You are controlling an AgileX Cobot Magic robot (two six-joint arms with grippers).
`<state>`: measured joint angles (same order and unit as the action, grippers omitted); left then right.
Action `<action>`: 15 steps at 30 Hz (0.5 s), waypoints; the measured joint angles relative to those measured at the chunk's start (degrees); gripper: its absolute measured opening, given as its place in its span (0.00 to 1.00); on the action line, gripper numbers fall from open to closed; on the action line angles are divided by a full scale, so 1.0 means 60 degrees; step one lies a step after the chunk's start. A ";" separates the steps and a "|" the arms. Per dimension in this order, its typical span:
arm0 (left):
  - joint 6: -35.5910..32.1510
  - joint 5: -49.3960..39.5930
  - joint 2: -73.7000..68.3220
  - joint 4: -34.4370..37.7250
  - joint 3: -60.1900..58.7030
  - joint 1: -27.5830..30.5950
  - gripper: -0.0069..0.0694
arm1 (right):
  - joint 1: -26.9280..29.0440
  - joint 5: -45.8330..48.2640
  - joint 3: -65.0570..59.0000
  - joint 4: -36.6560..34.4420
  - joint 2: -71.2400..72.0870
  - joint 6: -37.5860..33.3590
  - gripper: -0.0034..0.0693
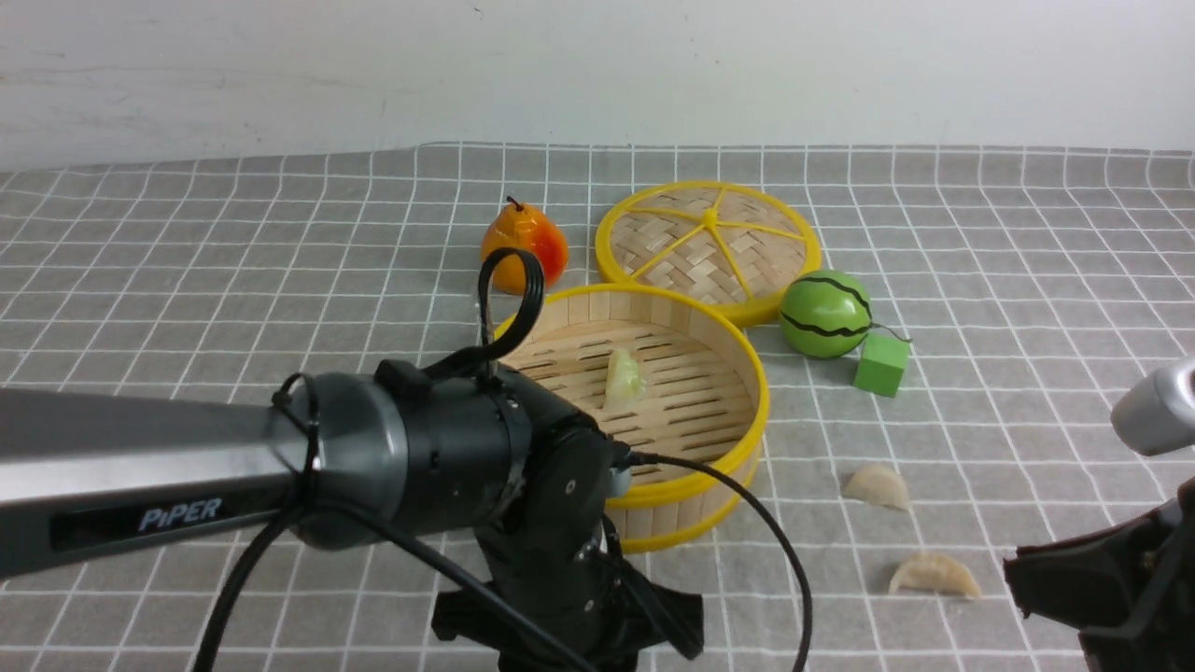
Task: Put the dumplings into the steamer on the table with the grey tablecloth.
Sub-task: 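Place the dumpling into the bamboo steamer basket with the left gripper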
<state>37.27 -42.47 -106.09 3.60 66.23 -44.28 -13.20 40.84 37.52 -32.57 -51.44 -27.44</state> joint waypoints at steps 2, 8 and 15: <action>-0.0170 -0.0241 0.0000 0.0000 0.0110 0.0000 0.38 | 0.0000 0.0000 -0.0020 -0.0011 0.0000 0.0000 0.13; -0.1468 -0.1564 0.1152 -0.0813 0.0686 0.0000 0.38 | 0.0000 -0.0009 -0.0037 -0.0011 0.0000 0.0000 0.14; -0.2002 -0.1933 0.1844 -0.1762 0.2525 0.0865 0.38 | 0.0000 -0.0009 -0.0037 -0.0024 0.0000 0.0000 0.15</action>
<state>25.26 -54.07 -95.03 -6.97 81.38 -39.09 -13.20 40.78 37.30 -32.72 -51.44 -27.44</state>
